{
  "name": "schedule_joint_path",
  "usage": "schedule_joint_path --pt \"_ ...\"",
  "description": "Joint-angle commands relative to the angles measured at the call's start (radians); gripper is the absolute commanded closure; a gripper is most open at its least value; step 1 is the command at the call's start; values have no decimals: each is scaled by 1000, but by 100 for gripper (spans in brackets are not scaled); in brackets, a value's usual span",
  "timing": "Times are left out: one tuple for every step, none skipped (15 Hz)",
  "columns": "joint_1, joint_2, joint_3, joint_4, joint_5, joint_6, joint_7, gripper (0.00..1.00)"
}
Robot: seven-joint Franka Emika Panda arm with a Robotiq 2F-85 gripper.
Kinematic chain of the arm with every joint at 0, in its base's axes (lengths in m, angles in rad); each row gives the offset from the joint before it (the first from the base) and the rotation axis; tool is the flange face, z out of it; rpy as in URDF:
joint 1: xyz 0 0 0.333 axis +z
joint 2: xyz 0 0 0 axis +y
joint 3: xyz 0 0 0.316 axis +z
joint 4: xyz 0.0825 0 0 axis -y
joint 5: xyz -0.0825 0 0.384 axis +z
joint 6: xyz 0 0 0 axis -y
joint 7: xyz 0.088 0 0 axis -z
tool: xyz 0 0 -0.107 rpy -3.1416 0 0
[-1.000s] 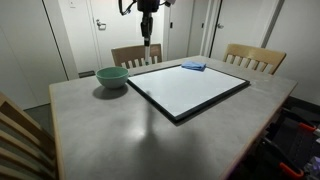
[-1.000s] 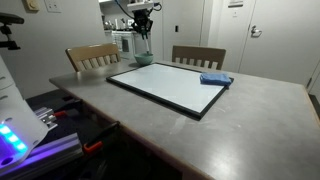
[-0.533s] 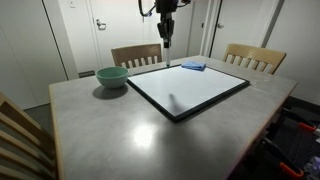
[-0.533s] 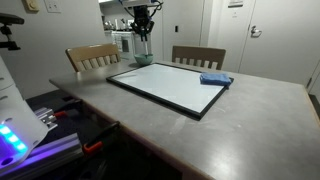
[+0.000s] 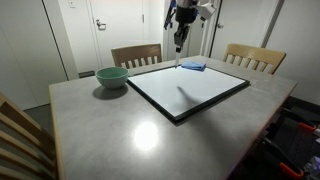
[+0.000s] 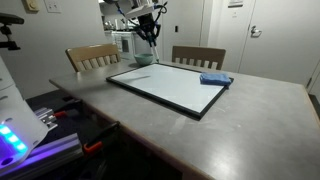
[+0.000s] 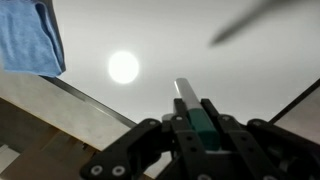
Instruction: Pick up the marker from the bowl, use the marker to draw a smiley face on the whiteboard, put the marker in the bowl
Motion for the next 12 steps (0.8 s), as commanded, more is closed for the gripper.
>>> schedule_joint_path --pt "-38 -54 -7 -150 -42 254 6 95" --pt "-49 -42 -2 -166 -22 338 -17 95" --pt "-61 -26 6 -181 2 421 -43 95" --pt "-73 -12 17 -194 28 485 -68 95" --pt "-91 4 39 -206 66 548 -98 95" --pt "-125 14 83 -217 115 595 -142 95" --pt "-176 25 151 -222 168 626 -184 95" --pt "-232 39 224 -220 206 641 -211 95" --pt "-304 55 314 -209 241 635 -235 95" --pt "-363 76 386 -194 266 624 -250 95" --pt "-434 94 466 -179 289 596 -269 95" --pt "-500 105 532 -167 304 571 -280 95"
